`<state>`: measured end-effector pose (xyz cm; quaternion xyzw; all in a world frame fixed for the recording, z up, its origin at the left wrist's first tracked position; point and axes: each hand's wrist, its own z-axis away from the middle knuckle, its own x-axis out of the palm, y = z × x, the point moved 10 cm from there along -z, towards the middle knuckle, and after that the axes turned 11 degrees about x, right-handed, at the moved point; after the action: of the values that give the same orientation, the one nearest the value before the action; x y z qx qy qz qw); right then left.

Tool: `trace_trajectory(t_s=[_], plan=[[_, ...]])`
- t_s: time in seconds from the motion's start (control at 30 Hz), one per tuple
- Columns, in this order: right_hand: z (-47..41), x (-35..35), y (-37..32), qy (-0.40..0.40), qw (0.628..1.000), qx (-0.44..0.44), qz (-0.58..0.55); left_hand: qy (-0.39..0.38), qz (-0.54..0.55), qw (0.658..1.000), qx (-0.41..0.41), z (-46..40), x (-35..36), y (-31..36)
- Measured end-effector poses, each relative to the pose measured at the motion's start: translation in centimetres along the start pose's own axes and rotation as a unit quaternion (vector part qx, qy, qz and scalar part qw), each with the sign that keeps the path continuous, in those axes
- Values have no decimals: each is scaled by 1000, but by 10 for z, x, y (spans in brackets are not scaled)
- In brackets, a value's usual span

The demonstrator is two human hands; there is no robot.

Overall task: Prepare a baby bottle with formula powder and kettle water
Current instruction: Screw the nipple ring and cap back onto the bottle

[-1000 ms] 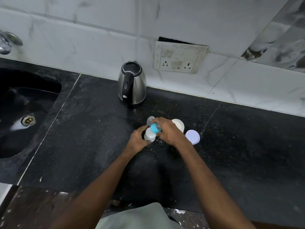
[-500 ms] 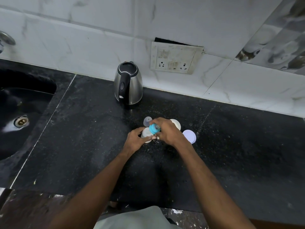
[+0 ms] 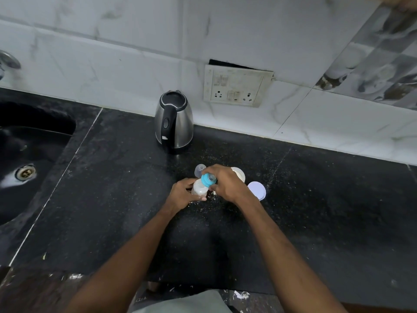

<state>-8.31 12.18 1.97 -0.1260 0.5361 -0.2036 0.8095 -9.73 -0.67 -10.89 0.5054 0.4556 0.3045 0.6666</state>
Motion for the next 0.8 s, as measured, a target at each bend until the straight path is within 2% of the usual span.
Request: trace_trajectory(t_s=[0.23, 0.43, 0.8], plan=[[5, 2, -3, -5, 1000, -4, 11, 41, -16, 999, 5, 9, -1, 7], [10, -7, -19, 11, 999, -44, 30, 59, -26, 998, 9, 17, -8, 21], [15, -21, -44, -14, 993, -65, 94, 84, -13, 996, 15, 20, -23, 64]])
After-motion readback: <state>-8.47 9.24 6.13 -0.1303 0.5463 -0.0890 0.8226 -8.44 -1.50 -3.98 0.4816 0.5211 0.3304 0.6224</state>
